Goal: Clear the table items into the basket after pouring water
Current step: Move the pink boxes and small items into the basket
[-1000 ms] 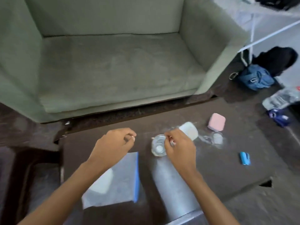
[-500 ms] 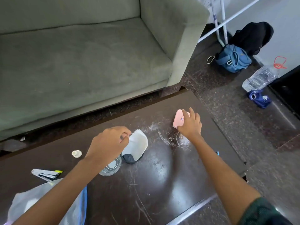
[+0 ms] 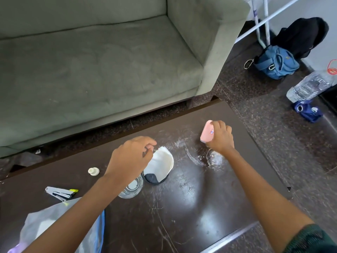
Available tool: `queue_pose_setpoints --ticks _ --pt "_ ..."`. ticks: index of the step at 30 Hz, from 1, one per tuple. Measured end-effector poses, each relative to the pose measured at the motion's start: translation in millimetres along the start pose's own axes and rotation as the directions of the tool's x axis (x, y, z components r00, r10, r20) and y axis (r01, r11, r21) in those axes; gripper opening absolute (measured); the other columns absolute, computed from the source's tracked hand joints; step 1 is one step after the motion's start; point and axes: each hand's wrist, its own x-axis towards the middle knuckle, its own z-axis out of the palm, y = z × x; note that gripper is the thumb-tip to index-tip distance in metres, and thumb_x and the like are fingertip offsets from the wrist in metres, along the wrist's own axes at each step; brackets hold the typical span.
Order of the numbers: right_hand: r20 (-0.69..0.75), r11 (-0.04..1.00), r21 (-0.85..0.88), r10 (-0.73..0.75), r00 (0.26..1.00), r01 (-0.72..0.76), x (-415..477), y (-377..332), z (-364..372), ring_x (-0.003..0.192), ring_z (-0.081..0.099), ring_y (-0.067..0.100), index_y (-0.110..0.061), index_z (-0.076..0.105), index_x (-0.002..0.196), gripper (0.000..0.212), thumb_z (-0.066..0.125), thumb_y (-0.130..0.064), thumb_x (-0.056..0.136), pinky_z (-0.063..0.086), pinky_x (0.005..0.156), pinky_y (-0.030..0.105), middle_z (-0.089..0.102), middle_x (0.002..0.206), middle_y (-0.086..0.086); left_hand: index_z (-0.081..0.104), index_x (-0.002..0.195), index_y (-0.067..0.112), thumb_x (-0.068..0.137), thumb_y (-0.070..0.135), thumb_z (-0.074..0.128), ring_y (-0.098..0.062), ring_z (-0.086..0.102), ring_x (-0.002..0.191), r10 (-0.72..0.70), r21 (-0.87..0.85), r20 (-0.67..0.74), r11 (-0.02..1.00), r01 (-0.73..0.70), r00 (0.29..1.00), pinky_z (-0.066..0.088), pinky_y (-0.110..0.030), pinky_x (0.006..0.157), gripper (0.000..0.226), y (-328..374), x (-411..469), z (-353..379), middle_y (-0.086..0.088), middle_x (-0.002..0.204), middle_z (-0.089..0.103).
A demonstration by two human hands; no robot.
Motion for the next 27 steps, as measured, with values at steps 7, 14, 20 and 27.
queue_pose_setpoints --ticks 7,14,20,27 --pt "-0.188 0.909 0.105 -0.381 0.905 0.404 -49.8 -111.9 -66.0 0.105 0.047 0.033 -0.007 0.046 0.116 0.072 0.082 -0.019 0.054 0.037 0.084 0.038 0.047 0.123 0.014 0.028 0.145 0.025 0.082 0.026 0.064 -0.014 0.037 0.135 0.283 0.199 -0.051 0.943 -0.268 0.958 0.02 -0.036 0.115 0.073 -30.4 -12.5 -41.2 0.007 0.149 0.036" --pt "-0.082 0.711 0.194 -0.675 0.733 0.676 -161.0 -245.9 -70.3 0.101 0.039 0.029 -0.008 0.045 0.101 0.058 0.078 -0.023 0.056 0.046 0.073 0.044 0.045 0.114 0.007 -0.007 0.148 0.028 0.071 0.033 0.075 -0.013 0.023 0.142 0.24 0.056 0.092 0.968 -0.246 0.966 0.031 -0.036 0.112 0.113 -88.5 -72.7 -103.0 0.014 0.158 -0.012" --pt "0.028 0.63 0.302 -0.756 0.654 0.715 -250.8 -337.5 -44.2 0.108 0.027 0.014 -0.018 0.038 0.103 0.058 0.075 -0.032 0.06 0.051 0.067 0.042 0.038 0.123 -0.007 -0.003 0.147 0.038 0.06 0.047 0.072 -0.014 0.057 0.104 0.109 0.099 0.133 0.988 -0.123 0.985 0.052 -0.04 0.085 0.115 -178.3 -142.1 -147.4 0.017 0.137 0.026" --pt "0.04 0.515 0.399 -0.837 0.546 0.759 -324.3 -456.7 -11.9 0.117 0.025 0.012 -0.029 0.037 0.114 0.068 0.079 -0.034 0.06 0.052 0.076 0.042 0.033 0.132 -0.013 0.024 0.137 0.042 0.051 0.058 0.073 -0.011 0.05 0.106 0.024 -0.045 0.023 0.999 -0.023 0.999 0.049 -0.039 0.09 0.101 -277.2 -224.9 -206.5 0.013 0.119 0.042"
